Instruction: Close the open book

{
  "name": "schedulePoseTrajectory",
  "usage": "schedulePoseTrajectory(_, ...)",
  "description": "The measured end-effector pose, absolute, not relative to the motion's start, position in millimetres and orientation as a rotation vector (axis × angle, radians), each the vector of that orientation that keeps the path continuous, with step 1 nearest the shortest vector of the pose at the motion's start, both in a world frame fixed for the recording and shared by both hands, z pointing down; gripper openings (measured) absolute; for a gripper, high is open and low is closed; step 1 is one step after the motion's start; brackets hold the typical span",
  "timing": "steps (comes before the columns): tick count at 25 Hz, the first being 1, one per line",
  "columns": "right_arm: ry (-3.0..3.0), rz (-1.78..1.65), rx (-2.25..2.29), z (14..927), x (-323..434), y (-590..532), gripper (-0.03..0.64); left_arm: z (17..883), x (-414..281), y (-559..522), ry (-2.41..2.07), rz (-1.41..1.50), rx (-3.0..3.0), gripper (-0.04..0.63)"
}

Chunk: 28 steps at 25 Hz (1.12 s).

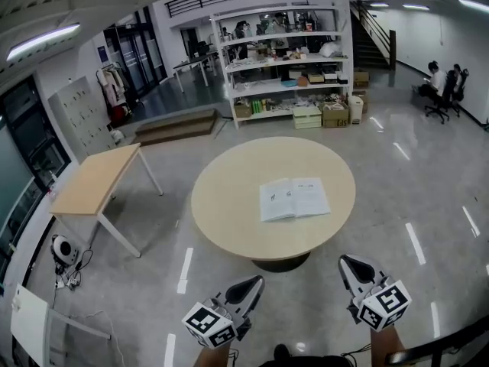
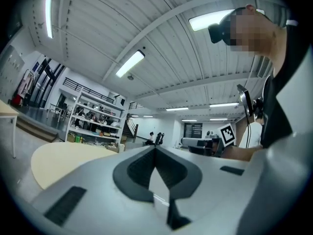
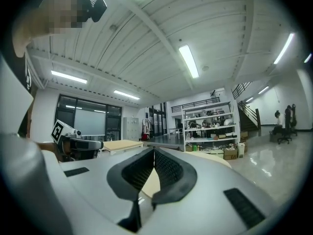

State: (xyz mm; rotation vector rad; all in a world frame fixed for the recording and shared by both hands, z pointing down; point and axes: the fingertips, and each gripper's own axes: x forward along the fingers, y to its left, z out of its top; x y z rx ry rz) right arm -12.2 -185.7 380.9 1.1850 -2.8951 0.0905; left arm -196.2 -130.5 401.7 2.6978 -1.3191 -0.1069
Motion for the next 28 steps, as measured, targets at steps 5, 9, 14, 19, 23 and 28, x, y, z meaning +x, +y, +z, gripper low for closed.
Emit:
schedulePoseTrajectory(5, -2.872, 0.114, 1.171, 383, -44, -225, 0.0, 406, -225, -175, -1.299, -0.144, 2.667, -0.003)
schedulePoseTrajectory(9, -2.86, 0.135, 1.175, 390, -52, -257, 0.0, 418, -235, -205, -1.287, -0.131, 2.655, -0.003)
schedulePoseTrajectory(14, -2.876, 0.145, 1.141, 396, -54, -311, 0.0, 420, -233, -255, -1.326, -0.099, 2.625, -0.003)
schedulePoseTrajectory(19, -2.91, 0.139, 1.096, 399, -50, -384, 0.0, 415, -228, -320, -1.375, -0.064, 2.628, -0.003)
schedulePoseTrajectory(23, -2.925, 0.1, 1.059, 397, -35, -446, 0.0, 417, -216, -381, -1.415, -0.04, 2.614, -0.003)
schedulePoseTrajectory(28, -2.958, 0.092, 1.041, 387, -21, -503, 0.0, 408, -208, -436, -1.46, -0.039, 2.604, -0.003)
